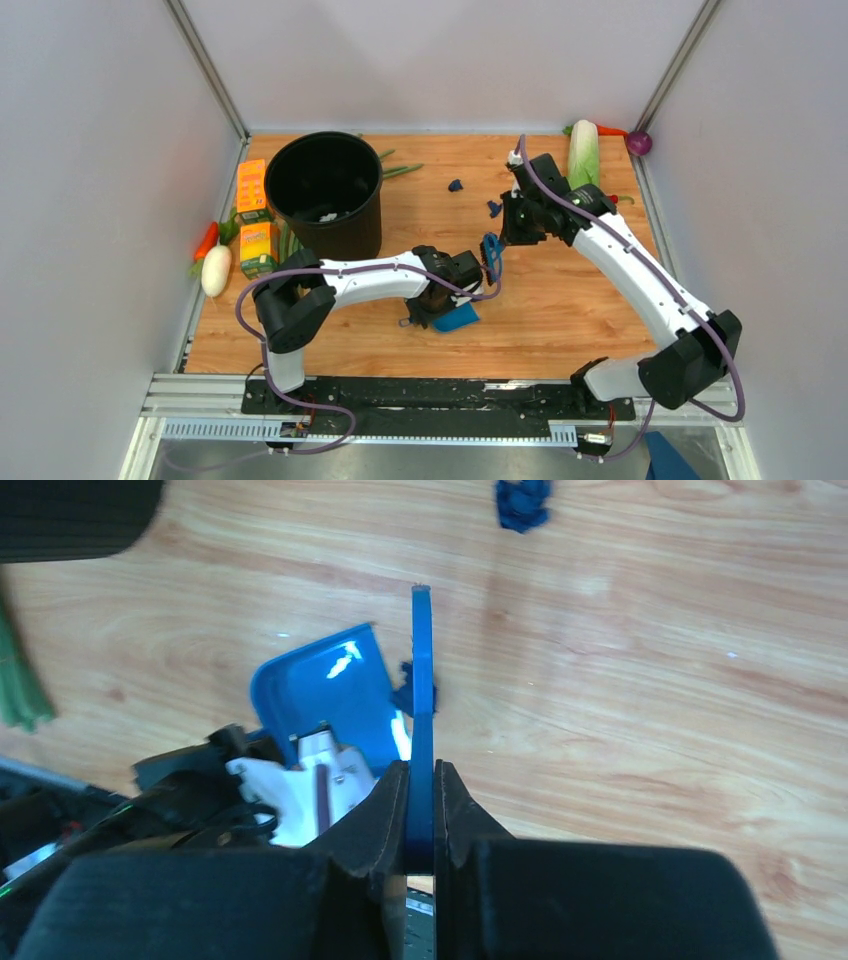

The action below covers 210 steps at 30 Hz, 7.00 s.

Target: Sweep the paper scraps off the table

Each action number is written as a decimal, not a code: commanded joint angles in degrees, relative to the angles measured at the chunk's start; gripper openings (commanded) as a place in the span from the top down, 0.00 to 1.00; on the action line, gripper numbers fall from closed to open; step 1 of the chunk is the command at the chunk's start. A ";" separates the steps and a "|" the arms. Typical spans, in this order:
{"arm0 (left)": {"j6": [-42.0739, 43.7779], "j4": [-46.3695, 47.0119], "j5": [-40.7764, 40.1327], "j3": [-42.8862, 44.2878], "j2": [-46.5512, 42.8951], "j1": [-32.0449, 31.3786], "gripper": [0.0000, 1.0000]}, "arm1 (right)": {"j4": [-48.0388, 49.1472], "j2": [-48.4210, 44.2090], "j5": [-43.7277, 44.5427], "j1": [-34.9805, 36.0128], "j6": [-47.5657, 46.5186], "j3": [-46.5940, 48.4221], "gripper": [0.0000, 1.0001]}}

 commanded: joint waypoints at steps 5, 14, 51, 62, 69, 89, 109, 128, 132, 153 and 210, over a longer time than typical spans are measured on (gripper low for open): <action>0.41 0.08 0.66 0.23 -1.25 -0.17 1.00 | -5.24 6.37 7.16 0.54 1.19 -1.65 1.00; 0.67 -0.27 1.01 0.31 -0.73 -0.17 1.00 | -2.25 9.27 3.57 6.77 1.46 -7.55 1.00; -0.73 -0.88 1.36 1.89 -2.92 -0.17 1.00 | -3.91 -6.80 6.36 2.13 4.62 -7.72 1.00; -1.79 -5.72 0.13 8.66 -5.64 -0.17 1.00 | -4.62 -15.24 12.43 -4.91 9.90 -13.96 1.00; -3.02 -8.09 -0.22 13.41 -6.96 -0.17 1.00 | -4.80 -16.56 12.78 -5.00 10.43 -14.84 1.00; -10.13 -9.95 -6.54 18.69 -13.29 -0.17 1.00 | -4.45 -20.17 11.29 -5.00 12.18 -17.83 1.00; -20.32 -16.79 -14.54 30.37 -11.27 2.73 1.00 | -2.60 -19.64 10.94 -5.09 10.43 -19.06 1.00; -27.45 -12.40 -8.05 32.75 -14.52 8.71 1.00 | -1.28 -19.11 11.99 -5.09 9.55 -19.77 1.00; -26.57 -12.05 -6.64 32.75 -15.40 10.20 1.00 | -1.19 -18.85 12.17 -5.09 9.37 -19.59 1.00; -32.19 -5.03 17.59 33.11 -21.11 32.87 1.00 | -0.49 -17.18 12.08 -5.26 8.93 -18.45 1.00; -21.56 -21.36 0.75 17.37 -33.24 28.75 1.00 | 19.81 36.77 -5.33 -8.60 26.32 29.88 1.00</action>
